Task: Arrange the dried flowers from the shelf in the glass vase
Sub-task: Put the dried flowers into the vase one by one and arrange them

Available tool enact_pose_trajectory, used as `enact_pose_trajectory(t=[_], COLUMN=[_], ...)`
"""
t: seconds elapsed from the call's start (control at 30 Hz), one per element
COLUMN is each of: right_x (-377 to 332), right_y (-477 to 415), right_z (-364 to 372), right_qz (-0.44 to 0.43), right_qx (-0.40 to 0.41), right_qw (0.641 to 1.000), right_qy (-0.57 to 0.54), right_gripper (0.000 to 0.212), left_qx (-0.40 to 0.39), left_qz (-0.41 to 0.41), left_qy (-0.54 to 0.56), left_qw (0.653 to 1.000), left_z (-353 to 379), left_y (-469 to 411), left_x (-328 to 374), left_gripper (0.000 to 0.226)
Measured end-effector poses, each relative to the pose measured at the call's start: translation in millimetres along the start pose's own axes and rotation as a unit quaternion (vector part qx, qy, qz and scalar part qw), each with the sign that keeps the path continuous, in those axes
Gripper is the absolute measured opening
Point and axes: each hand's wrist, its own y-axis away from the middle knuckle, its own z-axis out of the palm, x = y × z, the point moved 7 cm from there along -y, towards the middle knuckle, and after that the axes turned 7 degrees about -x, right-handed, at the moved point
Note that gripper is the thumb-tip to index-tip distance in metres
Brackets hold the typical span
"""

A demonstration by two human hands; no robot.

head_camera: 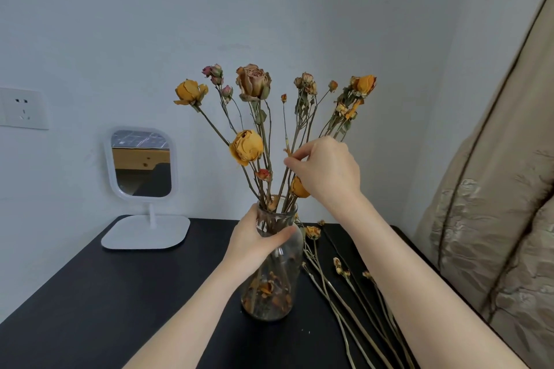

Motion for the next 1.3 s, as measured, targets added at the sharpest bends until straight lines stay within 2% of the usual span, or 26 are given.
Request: enact_pose_trajectory(t=[0.17, 0.27, 0.4, 0.6, 0.73, 0.93, 1.17, 1.27, 1.3], right_x=[-3, -8, -11, -2, -6, -11, -13, -16, -17], right_y=[-6, -12, -18, -15, -18, -21, -25, -27, -27], right_z=[10, 4, 2, 21, 15, 18, 22, 22, 23], right_qz=[0.01, 0.005, 0.003, 0.048, 0.045, 0.042, 0.033, 0.031, 0.029], right_qx=[-0.086, -0.083, -0.079, -0.178, -0.156, -0.157, -0.108, -0.08, -0.076], right_qw=[0.995, 0.997, 0.997, 0.981, 0.986, 0.984, 0.976, 0.97, 0.969], right_qy=[0.042, 0.008, -0.003, 0.061, 0.044, 0.08, 0.185, 0.228, 0.232], right_gripper=[0.017, 0.026, 0.018, 0.02, 0.025, 0.029, 0.011, 0.029, 0.029], left_qx=[-0.003, -0.003, -0.002, -0.003, -0.005, -0.004, 0.001, 0.0, -0.001], left_qz=[-0.003, -0.006, -0.009, -0.007, -0.006, -0.007, -0.004, -0.007, -0.007], left_qy=[-0.002, 0.0, 0.002, 0.004, 0.003, 0.001, -0.008, -0.004, -0.002], left_qw=[1.0, 1.0, 1.0, 1.0, 1.0, 1.0, 1.0, 1.0, 1.0], left_z=[0, 0, 1, 1, 1, 1, 0, 1, 1], left_y=[0, 0, -1, -2, -2, -2, -1, -1, -1], left_x=[1, 0, -3, -4, -5, -4, -2, -3, -3], left_gripper=[0.037, 0.039, 0.039, 0.039, 0.039, 0.04, 0.039, 0.041, 0.042])
